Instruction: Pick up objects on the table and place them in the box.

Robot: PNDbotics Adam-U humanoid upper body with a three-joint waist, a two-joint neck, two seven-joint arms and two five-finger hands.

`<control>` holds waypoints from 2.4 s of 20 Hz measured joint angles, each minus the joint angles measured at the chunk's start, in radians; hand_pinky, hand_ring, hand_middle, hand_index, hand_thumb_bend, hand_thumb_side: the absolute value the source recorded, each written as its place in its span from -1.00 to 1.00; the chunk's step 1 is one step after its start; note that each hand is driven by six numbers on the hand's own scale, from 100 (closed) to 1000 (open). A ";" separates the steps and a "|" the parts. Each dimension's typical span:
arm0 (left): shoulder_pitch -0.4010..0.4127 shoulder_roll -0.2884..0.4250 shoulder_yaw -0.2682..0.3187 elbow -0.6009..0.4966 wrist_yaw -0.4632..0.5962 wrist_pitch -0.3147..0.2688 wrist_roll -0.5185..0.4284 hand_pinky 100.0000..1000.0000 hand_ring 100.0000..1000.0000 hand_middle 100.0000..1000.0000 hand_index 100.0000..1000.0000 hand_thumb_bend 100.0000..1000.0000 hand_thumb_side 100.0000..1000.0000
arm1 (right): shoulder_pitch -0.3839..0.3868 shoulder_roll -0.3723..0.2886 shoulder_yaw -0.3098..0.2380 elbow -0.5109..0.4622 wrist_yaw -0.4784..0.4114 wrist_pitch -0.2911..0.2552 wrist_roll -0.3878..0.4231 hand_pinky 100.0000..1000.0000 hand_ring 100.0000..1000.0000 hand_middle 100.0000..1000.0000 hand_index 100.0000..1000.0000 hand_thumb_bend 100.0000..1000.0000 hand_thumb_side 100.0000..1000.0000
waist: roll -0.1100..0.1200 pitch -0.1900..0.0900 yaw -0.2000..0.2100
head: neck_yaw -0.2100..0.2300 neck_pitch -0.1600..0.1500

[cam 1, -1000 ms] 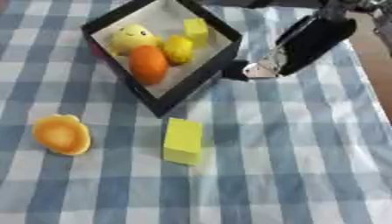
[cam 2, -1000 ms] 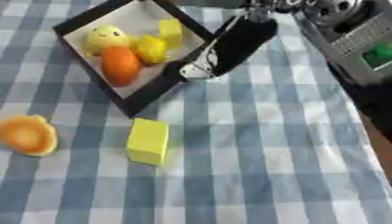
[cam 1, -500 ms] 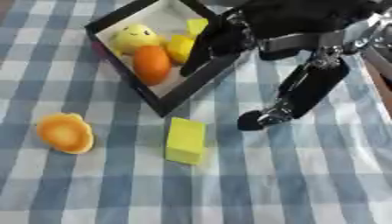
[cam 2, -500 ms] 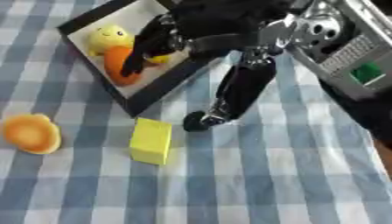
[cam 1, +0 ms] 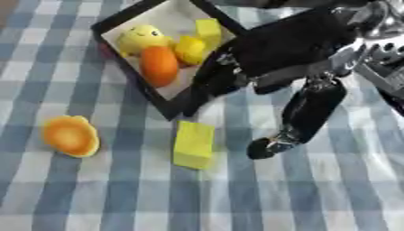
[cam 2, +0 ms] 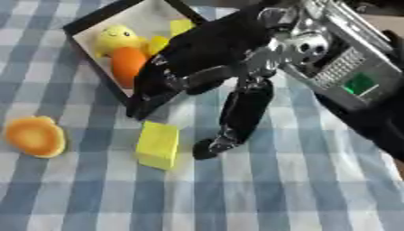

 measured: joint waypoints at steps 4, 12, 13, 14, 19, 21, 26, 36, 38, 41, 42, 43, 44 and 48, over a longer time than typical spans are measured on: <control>-0.001 0.000 0.000 0.000 0.000 0.001 -0.001 0.46 0.50 0.65 0.76 0.66 0.05 | -0.013 0.017 0.024 0.000 0.013 -0.003 0.006 0.76 0.66 0.51 0.77 -0.33 -0.81 | 0.000 0.000 0.006 | -0.002 0.000; -0.002 -0.001 0.000 0.000 0.000 0.002 -0.002 0.45 0.50 0.65 0.75 0.67 0.06 | -0.024 0.045 0.055 0.000 0.047 -0.001 0.009 0.76 0.69 0.54 0.77 -0.31 -0.90 | -0.005 0.001 0.017 | -0.007 0.000; -0.003 -0.001 0.000 0.000 0.000 0.002 -0.003 0.45 0.50 0.65 0.75 0.67 0.06 | -0.026 0.047 0.055 0.000 0.053 -0.002 0.008 0.76 0.69 0.54 0.77 -0.31 -0.90 | -0.005 0.001 0.017 | -0.008 0.000; -0.003 -0.001 0.000 0.000 0.000 0.003 -0.003 0.45 0.50 0.65 0.75 0.66 0.06 | -0.029 0.050 0.056 0.000 0.059 -0.004 0.008 0.77 0.69 0.54 0.77 -0.32 -0.92 | -0.005 0.001 0.017 | -0.009 0.000; -0.003 -0.002 0.000 0.000 0.000 0.003 -0.003 0.45 0.50 0.65 0.75 0.66 0.06 | -0.030 0.060 0.057 0.000 0.085 -0.013 0.007 0.77 0.71 0.55 0.77 -0.31 -0.99 | -0.006 0.001 0.019 | -0.010 0.000; -0.003 -0.005 0.000 -0.001 0.000 0.003 -0.003 0.45 0.50 0.65 0.75 0.66 0.06 | -0.030 0.061 0.059 0.000 0.095 -0.018 0.008 0.77 0.71 0.56 0.77 -0.31 -1.00 | -0.006 0.001 0.021 | -0.010 -0.001; -0.003 -0.005 0.000 -0.006 0.000 0.002 -0.004 0.45 0.50 0.65 0.75 0.67 0.06 | -0.030 0.063 0.061 0.003 0.128 -0.033 0.004 0.76 0.70 0.56 0.77 -0.30 -1.00 | -0.006 0.007 0.023 | -0.013 -0.004; -0.003 -0.007 0.000 -0.009 0.001 0.002 -0.004 0.45 0.50 0.64 0.74 0.66 0.06 | -0.022 0.098 0.087 0.096 0.194 -0.049 -0.027 0.74 0.65 0.52 0.75 -0.25 -1.00 | -0.006 0.017 0.032 | -0.023 -0.012; -0.003 -0.009 0.000 -0.009 0.001 0.003 -0.003 0.45 0.50 0.64 0.73 0.66 0.06 | -0.018 0.106 0.094 0.123 0.212 -0.051 -0.037 0.74 0.64 0.51 0.74 -0.25 -1.00 | -0.006 0.020 0.033 | -0.026 -0.015; -0.003 -0.014 0.000 -0.009 0.001 0.004 -0.002 0.45 0.50 0.64 0.73 0.66 0.06 | -0.009 0.116 0.102 0.160 0.237 -0.063 -0.054 0.73 0.63 0.50 0.74 -0.22 -1.00 | -0.006 0.022 0.035 | -0.027 -0.018; -0.003 -0.014 0.000 -0.009 0.001 0.004 -0.002 0.45 0.50 0.64 0.73 0.66 0.06 | -0.005 0.117 0.104 0.172 0.245 -0.069 -0.059 0.73 0.62 0.50 0.74 -0.25 -1.00 | -0.006 0.024 0.036 | -0.027 -0.018; -0.003 -0.014 0.000 -0.009 0.001 0.004 -0.002 0.45 0.50 0.64 0.73 0.66 0.06 | -0.002 0.121 0.107 0.184 0.251 -0.074 -0.064 0.72 0.62 0.50 0.74 -0.25 -1.00 | -0.006 0.025 0.037 | -0.027 -0.018; -0.003 -0.014 0.000 -0.009 0.002 0.004 -0.002 0.45 0.50 0.64 0.72 0.66 0.06 | -0.001 0.123 0.111 0.194 0.256 -0.079 -0.069 0.72 0.62 0.50 0.74 -0.25 -1.00 | -0.006 0.025 0.037 | -0.027 -0.018; -0.003 -0.014 0.000 -0.009 0.002 0.004 -0.002 0.45 0.49 0.64 0.72 0.66 0.06 | 0.007 0.130 0.119 0.223 0.268 -0.096 -0.080 0.72 0.62 0.50 0.73 -0.25 -1.00 | -0.006 0.025 0.039 | -0.027 -0.018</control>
